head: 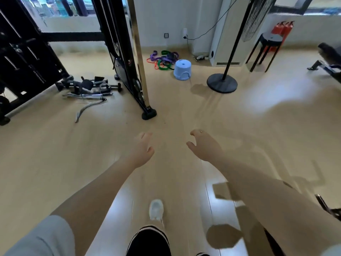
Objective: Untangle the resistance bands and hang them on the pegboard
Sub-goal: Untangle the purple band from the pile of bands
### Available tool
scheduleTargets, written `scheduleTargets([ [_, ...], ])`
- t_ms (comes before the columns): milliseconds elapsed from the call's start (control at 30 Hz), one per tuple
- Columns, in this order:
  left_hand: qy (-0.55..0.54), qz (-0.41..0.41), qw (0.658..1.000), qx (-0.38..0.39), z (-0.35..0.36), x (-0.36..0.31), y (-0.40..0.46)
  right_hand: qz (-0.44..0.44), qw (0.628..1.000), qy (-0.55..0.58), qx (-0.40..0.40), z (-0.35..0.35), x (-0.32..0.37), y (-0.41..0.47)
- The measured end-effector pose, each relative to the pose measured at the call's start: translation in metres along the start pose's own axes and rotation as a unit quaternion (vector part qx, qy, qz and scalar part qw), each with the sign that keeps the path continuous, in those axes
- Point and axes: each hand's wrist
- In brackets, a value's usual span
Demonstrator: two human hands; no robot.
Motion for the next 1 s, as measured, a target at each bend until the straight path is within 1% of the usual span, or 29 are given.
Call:
scheduleTargets([
  [167, -0.027, -0.015, 0.999, -0.008, -0.017, 0.041, 0.159, -0.019, 0.999, -0.015, 0.025, -0.008, -0.008, 0.154],
  [267, -0.023, -0.016, 0.999, 0.021, -0.038, 0.046, 0.257, -0.003, 0.999, -0.019, 0.046, -0.032, -0.022, 0.244],
  [333, -0.002, -0.009, 0.998, 0.055, -0.051, 0.040, 0.320, 0.017, 0.998, -0.009, 0.055, -0.054, -0.036, 0.299],
  [433, 0.012, 0.016, 0.997, 0.077, -0.067, 0.018, 0.414, 0.084, 0.995, 0.048, 0.033, -0.080, -0.065, 0.374],
  [533, -0.019, 0.049, 0.995, 0.088, -0.070, -0.005, 0.500, 0.138, 0.985, 0.102, 0.029, -0.093, -0.102, 0.447],
  [567, -0.025, 0.052, 0.994, 0.094, -0.066, -0.011, 0.543, 0.153, 0.982, 0.109, 0.033, -0.098, -0.120, 0.485],
  [667, -0.060, 0.063, 0.991, 0.099, -0.062, -0.027, 0.616, 0.173, 0.975, 0.132, 0.044, -0.111, -0.153, 0.550],
  [800, -0.109, 0.025, 0.989, 0.102, -0.062, -0.038, 0.727, 0.162, 0.971, 0.155, 0.079, -0.143, -0.193, 0.670],
  [867, -0.114, 0.001, 0.989, 0.095, -0.073, -0.038, 0.781, 0.143, 0.972, 0.161, 0.095, -0.166, -0.206, 0.730],
  [933, -0.094, -0.015, 0.992, 0.079, -0.088, -0.031, 0.833, 0.112, 0.983, 0.118, 0.089, -0.179, -0.221, 0.798],
  [1000, -0.095, -0.047, 0.993, 0.054, -0.104, -0.018, 0.880, 0.093, 0.987, 0.083, 0.105, -0.181, -0.230, 0.866],
])
Point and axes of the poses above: each hand's wrist, its own y-axis towards the middle knuckle, its own z-axis out of the palm, x = y × z, and after that the axes turned 11 degrees about -y, right-handed
